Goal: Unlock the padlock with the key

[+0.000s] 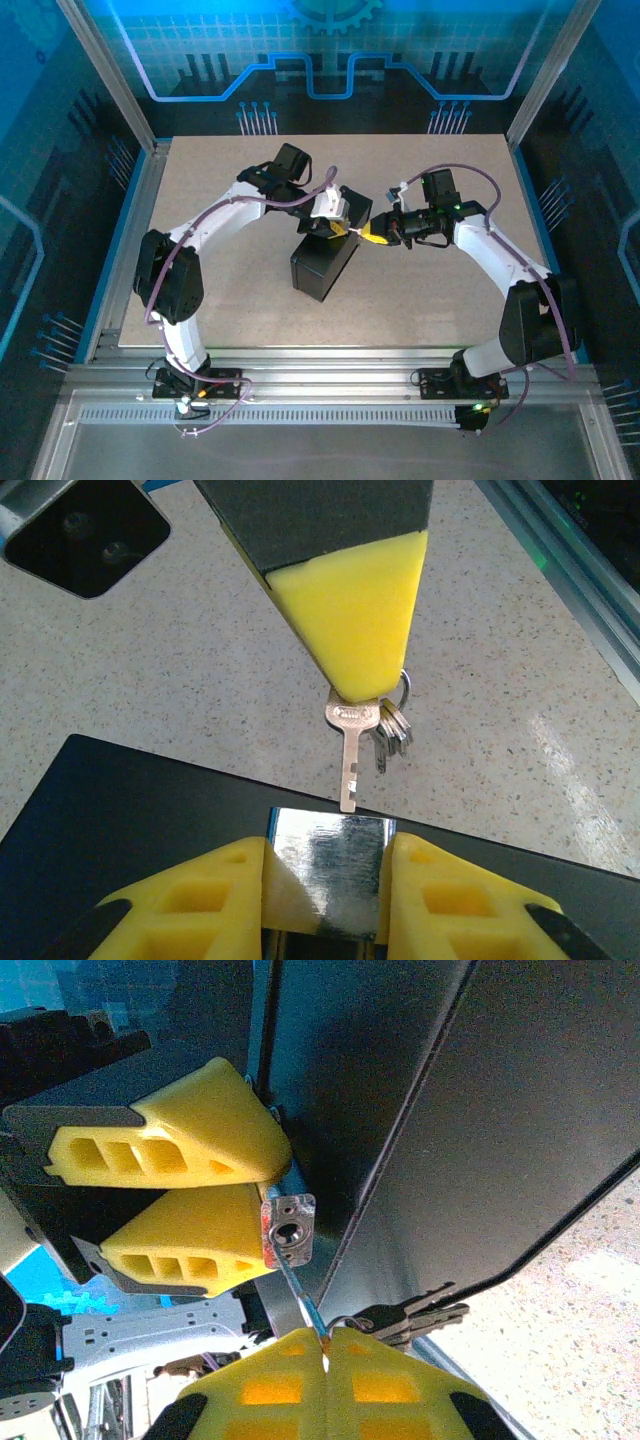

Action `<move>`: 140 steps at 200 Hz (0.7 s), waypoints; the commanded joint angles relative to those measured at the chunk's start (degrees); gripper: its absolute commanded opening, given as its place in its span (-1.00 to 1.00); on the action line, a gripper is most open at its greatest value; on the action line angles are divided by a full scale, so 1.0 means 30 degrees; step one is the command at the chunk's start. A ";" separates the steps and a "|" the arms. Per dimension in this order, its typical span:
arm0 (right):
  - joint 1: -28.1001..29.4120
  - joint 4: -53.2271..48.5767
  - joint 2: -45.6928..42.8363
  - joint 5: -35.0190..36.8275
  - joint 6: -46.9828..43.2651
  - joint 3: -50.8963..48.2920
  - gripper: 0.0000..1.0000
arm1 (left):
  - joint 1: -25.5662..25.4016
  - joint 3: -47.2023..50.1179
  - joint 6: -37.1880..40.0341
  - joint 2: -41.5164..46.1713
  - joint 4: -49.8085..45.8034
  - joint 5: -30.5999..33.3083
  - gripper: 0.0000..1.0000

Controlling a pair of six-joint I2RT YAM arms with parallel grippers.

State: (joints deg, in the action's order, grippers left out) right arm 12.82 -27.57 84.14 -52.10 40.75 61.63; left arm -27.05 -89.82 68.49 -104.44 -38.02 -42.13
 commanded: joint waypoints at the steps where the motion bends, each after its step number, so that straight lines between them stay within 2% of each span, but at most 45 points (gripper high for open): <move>1: 0.0232 0.0305 0.0246 -0.0389 0.0179 0.0380 -1.00 | 0.0081 0.0173 -0.0125 0.1048 0.0529 -0.1430 -0.73; 140: 0.0720 0.1369 0.0751 -0.0407 0.0961 0.0568 -1.00 | 0.0081 0.0446 -0.0217 0.1366 0.0780 -0.1442 -0.74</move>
State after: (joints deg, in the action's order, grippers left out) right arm 13.26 -25.76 85.54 -51.92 42.70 61.63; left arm -26.61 -88.23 67.44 -103.26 -36.99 -42.06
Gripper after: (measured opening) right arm 0.047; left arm 0.279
